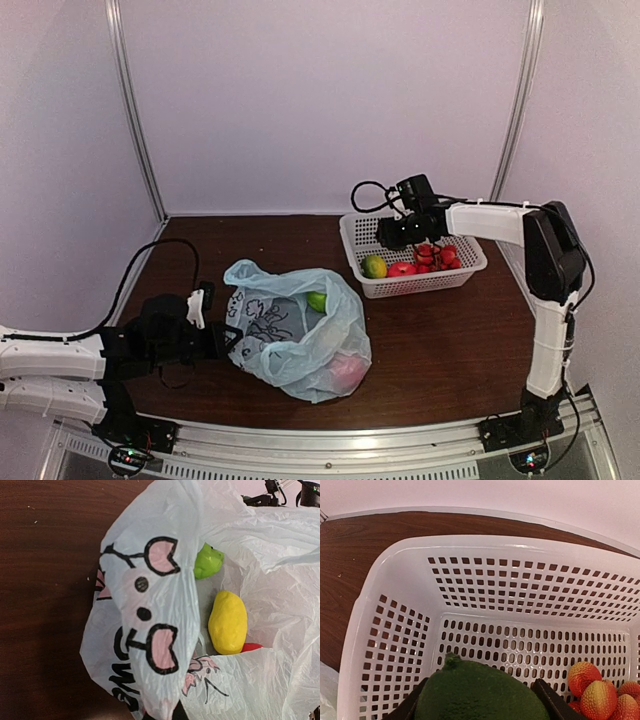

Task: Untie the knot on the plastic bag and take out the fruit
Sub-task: Place the fake fruit in the bin.

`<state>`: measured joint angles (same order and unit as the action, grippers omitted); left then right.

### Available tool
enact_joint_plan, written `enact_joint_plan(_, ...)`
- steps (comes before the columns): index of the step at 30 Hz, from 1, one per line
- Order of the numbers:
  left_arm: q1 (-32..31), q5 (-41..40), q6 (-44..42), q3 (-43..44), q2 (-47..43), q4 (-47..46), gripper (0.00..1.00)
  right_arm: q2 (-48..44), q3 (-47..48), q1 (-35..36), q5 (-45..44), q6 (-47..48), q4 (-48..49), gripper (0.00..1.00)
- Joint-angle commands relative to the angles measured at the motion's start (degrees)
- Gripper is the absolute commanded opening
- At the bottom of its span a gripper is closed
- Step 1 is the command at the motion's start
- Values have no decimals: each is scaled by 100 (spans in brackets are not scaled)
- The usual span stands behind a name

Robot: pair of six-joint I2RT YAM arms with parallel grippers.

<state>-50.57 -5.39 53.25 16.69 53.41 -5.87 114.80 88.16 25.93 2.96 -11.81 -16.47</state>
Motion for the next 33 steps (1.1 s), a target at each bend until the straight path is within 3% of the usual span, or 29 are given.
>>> enact_joint_plan(1,38,-34,-49,202,34,-108,0,304,333,-58,-50,126,-61,58)
enact_joint_plan(5,40,36,-60,239,99,-147,0,510,498,-66,-37,136,-103,64)
enact_joint_plan(10,38,38,-69,241,82,-141,0,660,667,-79,-48,147,-203,85)
enact_joint_plan(22,38,-17,-94,302,27,-2,0,4,545,-75,-14,240,-379,89)
enact_joint_plan(25,38,-103,-164,398,-53,231,20,-592,267,-54,87,254,-440,89)
enact_joint_plan(27,45,-208,-235,522,-141,510,45,-1020,23,-22,164,256,-542,89)
enact_joint_plan(29,38,-361,-329,714,-274,995,65,-1454,-172,42,201,284,-702,89)
enact_joint_plan(33,62,-731,-559,1213,-513,2069,88,-2309,-576,326,160,318,-1063,89)
